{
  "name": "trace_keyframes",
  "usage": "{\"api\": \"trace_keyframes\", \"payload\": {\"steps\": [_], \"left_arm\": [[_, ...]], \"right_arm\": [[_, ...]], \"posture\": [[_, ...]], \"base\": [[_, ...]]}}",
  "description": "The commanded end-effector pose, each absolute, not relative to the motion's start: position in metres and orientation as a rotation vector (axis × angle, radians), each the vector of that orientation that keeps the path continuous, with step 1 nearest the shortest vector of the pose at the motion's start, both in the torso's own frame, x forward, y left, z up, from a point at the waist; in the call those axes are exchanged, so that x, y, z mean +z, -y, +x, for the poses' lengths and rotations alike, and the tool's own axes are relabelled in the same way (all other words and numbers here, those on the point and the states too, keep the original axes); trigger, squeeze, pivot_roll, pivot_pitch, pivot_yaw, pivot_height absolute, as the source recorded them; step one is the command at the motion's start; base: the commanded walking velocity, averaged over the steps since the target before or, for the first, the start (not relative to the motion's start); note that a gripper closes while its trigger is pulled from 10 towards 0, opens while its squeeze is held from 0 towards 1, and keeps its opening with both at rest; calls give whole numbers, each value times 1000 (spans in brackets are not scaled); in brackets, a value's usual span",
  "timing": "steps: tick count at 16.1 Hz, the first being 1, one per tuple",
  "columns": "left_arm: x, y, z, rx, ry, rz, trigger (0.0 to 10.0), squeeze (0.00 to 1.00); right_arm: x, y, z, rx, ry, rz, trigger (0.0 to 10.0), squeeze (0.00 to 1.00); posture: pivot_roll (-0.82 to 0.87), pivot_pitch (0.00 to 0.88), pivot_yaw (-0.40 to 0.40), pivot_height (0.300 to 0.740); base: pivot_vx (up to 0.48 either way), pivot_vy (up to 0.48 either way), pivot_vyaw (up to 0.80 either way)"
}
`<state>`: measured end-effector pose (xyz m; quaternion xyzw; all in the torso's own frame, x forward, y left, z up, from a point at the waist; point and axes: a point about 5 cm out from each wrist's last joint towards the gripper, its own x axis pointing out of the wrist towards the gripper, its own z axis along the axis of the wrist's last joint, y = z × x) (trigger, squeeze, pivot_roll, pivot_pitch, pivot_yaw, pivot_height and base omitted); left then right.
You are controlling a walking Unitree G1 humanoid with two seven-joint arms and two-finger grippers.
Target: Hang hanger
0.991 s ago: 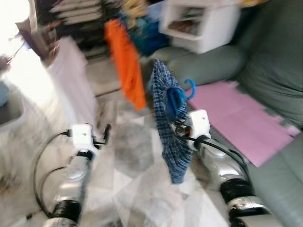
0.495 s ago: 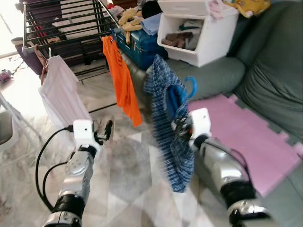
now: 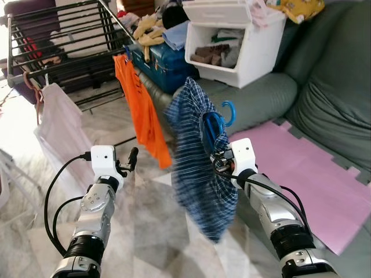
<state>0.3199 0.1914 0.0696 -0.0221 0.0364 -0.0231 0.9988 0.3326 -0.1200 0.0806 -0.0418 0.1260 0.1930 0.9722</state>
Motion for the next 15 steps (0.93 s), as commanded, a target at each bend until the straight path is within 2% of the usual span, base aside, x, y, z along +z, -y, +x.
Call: {"api": "trace_keyframes", "payload": {"steps": [1,4,8,15], "left_arm": [[67,-207,316,-4,-93,-23,10000,0],[71,-203,318,-29,-68,-12,10000,0],[71,-199,317,-56,-62,-5,10000,0],[72,-190,317,-87,-51,-27,10000,0]], "right_arm": [[89,102,335,441,-222,-78,10000,0],[90,100,337,443,-221,-83,10000,0],[91,102,339,430,-220,-89,10000,0],[90,104,342,420,-236,-89,10000,0]], "posture": [[-120,0,80,740],[-116,0,75,740],[-118,0,79,740],[-113,0,73,740]], "base": [[0,472,0],[0,464,0],[301,367,0],[475,0,0]]}}
